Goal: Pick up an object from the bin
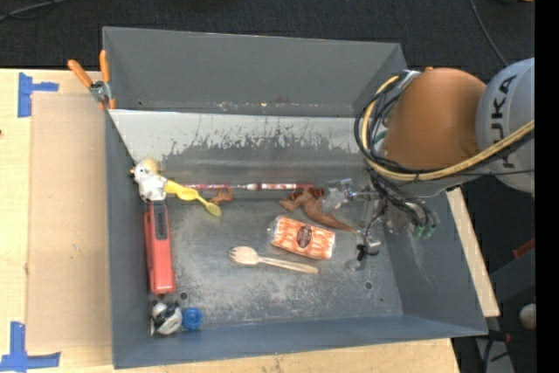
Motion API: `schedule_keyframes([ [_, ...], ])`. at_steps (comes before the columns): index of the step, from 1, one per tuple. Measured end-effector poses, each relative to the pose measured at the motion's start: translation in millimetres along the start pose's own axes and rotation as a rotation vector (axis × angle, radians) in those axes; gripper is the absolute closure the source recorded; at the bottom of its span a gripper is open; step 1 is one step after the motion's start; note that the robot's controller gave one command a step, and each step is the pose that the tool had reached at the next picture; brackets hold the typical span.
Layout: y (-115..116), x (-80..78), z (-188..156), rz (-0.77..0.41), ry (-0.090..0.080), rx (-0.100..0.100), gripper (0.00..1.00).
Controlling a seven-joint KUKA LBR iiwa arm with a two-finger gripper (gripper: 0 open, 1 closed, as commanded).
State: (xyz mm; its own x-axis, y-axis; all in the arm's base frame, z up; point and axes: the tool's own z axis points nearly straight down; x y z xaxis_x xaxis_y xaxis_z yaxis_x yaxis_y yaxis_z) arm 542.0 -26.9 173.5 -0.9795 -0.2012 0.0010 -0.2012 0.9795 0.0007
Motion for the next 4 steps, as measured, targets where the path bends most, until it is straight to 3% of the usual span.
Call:
schedule_keyframes([
  [1, 49, 5.6, -43, -0.141, 0.005, -0.002, 0.00],
  [2, 48, -6.7, -13, -0.147, -0.006, 0.000, 0.00],
  [3, 48, -4.1, 32, -0.145, 0.006, -0.004, 0.00],
  [4, 25, -17.0, 82, -0.072, -0.004, -0.002, 0.00],
])
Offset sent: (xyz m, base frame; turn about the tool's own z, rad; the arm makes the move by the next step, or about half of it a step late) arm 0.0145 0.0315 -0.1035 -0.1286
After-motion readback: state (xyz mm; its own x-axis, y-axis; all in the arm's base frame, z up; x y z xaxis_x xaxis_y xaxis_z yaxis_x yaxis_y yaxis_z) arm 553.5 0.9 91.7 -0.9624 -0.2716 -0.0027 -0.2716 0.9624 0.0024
